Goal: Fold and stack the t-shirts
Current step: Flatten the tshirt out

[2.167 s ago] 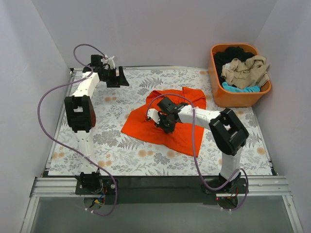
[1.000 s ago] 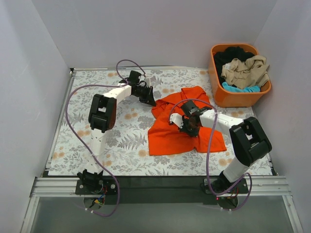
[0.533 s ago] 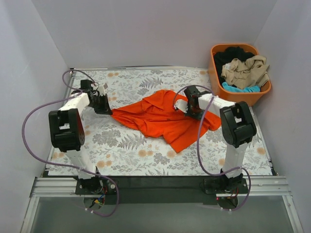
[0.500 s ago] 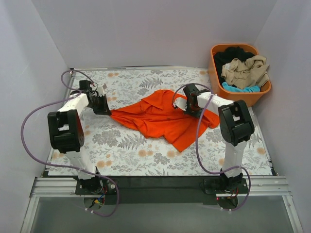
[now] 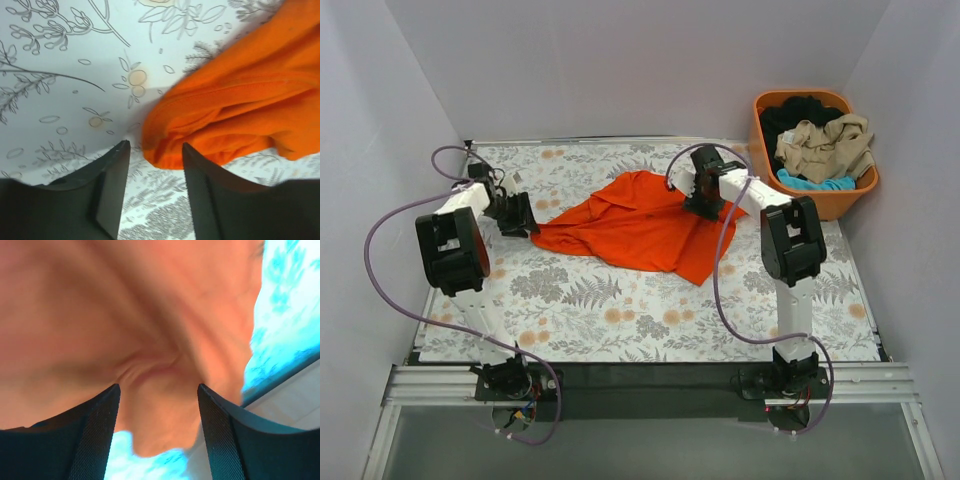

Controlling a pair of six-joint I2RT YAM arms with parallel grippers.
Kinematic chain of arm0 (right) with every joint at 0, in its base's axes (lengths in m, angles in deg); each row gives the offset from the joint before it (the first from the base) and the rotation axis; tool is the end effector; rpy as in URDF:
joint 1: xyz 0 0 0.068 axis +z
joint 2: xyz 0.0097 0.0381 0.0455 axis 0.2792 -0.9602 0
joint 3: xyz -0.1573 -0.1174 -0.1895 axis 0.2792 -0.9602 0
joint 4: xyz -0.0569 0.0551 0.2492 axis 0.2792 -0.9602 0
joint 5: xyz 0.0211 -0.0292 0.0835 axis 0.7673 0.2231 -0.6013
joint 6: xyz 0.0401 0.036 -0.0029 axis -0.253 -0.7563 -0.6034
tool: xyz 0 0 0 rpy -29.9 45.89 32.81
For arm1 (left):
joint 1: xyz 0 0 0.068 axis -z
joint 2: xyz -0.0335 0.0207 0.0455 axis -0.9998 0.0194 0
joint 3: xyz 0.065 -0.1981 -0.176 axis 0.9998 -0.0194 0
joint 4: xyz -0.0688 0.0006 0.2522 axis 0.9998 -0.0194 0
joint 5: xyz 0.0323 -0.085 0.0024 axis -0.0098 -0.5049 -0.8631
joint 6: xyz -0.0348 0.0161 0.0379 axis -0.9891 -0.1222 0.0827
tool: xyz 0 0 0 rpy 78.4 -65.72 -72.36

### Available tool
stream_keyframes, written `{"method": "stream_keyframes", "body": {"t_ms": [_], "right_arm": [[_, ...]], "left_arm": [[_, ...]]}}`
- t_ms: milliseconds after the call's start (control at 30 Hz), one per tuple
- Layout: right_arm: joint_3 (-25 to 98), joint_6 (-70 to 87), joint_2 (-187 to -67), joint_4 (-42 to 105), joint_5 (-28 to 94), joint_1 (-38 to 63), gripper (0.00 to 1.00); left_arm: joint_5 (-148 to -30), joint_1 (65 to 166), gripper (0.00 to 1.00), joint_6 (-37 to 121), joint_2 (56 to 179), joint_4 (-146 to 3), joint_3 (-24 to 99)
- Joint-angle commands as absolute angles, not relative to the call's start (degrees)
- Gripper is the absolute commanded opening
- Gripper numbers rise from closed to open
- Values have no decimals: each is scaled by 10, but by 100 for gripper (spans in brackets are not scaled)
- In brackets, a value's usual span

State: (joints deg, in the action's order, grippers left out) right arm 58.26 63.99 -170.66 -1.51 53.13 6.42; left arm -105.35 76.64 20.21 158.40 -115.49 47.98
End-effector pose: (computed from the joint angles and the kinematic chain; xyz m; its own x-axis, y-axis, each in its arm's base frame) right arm 0.4357 0.1735 0.1766 -0.3204 -0.9295 -0.1827 -0.7916 0.3686 -0.4873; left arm 0.3942 0.0702 0.1590 -0.7377 -0.6746 0.0273 -0.6049 0.6423 -0.4706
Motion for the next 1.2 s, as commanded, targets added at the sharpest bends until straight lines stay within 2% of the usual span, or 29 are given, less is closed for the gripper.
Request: {"method": "stream_keyframes", "body": {"t_ms": [0, 67, 167, 400, 700, 867, 1167], "right_arm": [[536, 607, -1591, -84, 416, 74, 60], [514, 593, -1537, -128, 356, 88, 56], [441, 579, -1487, -142, 344, 131, 51], [348, 536, -1499, -132, 342, 180, 39], [298, 518, -1511, -99, 344, 189, 39], [290, 500, -1475, -100, 345, 194, 41], [260, 482, -1467, -107, 303, 216, 45]], "left_arm": [[-1111, 765, 46, 233, 1519, -1173, 495], [-1121, 766, 51, 245, 1492, -1173, 491], [-1122, 765, 52, 255, 1474, -1177, 492], [-1160, 796, 52, 282, 1476, -1205, 494], [-1146, 855, 52, 304, 1474, -1199, 469], [-1131, 876, 52, 304, 1481, -1196, 463], [-1041, 905, 50, 299, 1504, -1170, 414]]}}
